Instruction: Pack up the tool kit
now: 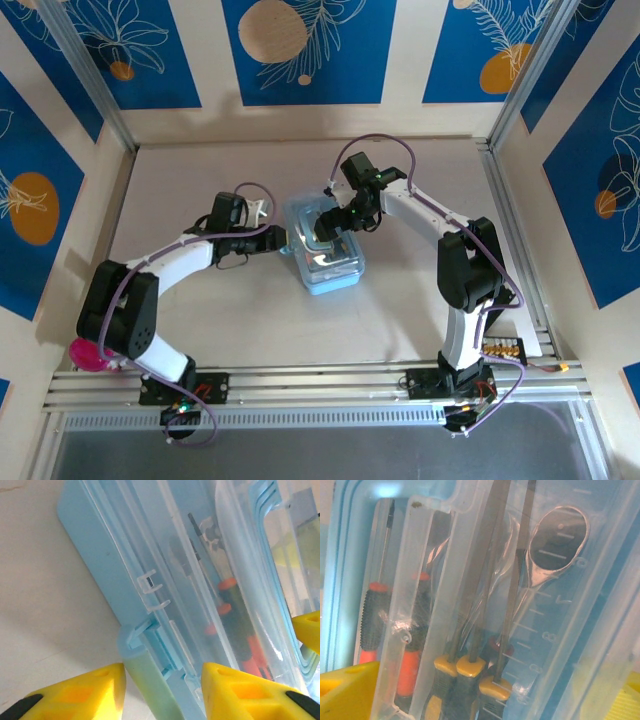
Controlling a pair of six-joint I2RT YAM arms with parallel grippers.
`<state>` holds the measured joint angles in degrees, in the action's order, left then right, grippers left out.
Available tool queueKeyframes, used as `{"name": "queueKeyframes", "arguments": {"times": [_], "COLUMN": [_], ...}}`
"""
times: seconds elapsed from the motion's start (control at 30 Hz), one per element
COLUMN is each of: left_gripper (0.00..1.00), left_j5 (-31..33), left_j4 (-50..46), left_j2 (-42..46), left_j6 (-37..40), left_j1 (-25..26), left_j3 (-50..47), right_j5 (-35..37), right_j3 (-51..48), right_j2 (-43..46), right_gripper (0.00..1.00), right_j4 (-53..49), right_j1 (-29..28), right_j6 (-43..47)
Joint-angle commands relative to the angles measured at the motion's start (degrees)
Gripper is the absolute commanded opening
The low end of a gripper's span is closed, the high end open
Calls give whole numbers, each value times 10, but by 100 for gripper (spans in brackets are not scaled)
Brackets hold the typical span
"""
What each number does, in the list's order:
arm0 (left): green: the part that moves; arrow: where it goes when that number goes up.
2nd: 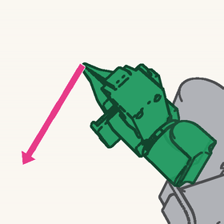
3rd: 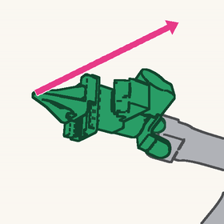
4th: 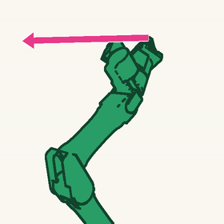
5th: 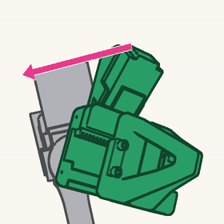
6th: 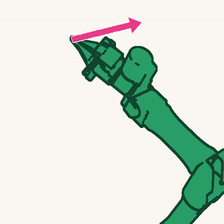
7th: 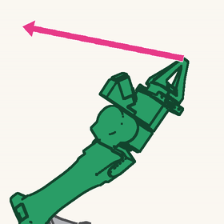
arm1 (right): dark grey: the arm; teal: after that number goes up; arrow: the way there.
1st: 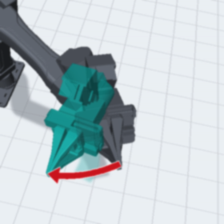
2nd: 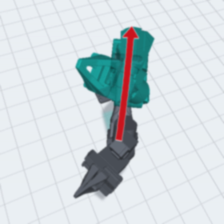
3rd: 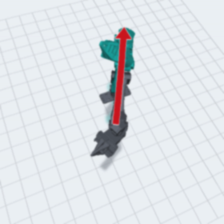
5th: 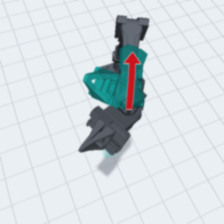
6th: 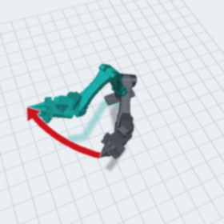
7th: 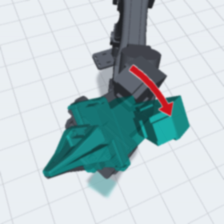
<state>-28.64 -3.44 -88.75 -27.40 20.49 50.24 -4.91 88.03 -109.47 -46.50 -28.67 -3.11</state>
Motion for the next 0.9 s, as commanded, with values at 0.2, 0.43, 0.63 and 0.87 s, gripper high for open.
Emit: {"name": "queueKeyframes", "arguments": {"times": [0.2, 0.43, 0.63, 0.87], "left_gripper": [44, 44, 44, 43], "left_j5": [-37, -40, -40, -41], "left_j4": [71, 85, 100, 122], "left_j2": [-12, -19, -21, -33], "left_j6": [-33, -41, -48, -59], "left_j1": [1, 6, 7, 8], "left_j3": [-14, -11, -21, -33], "right_j5": [14, 12, 10, 9], "right_j3": [-67, -67, -65, -61], "right_j2": [-103, -103, -104, -105], "right_gripper": [93, 93, 93, 93], "right_j4": [-61, -62, -64, -65], "right_j1": [-31, -32, -33, -33], "right_j6": [-11, -10, -9, -7]}}
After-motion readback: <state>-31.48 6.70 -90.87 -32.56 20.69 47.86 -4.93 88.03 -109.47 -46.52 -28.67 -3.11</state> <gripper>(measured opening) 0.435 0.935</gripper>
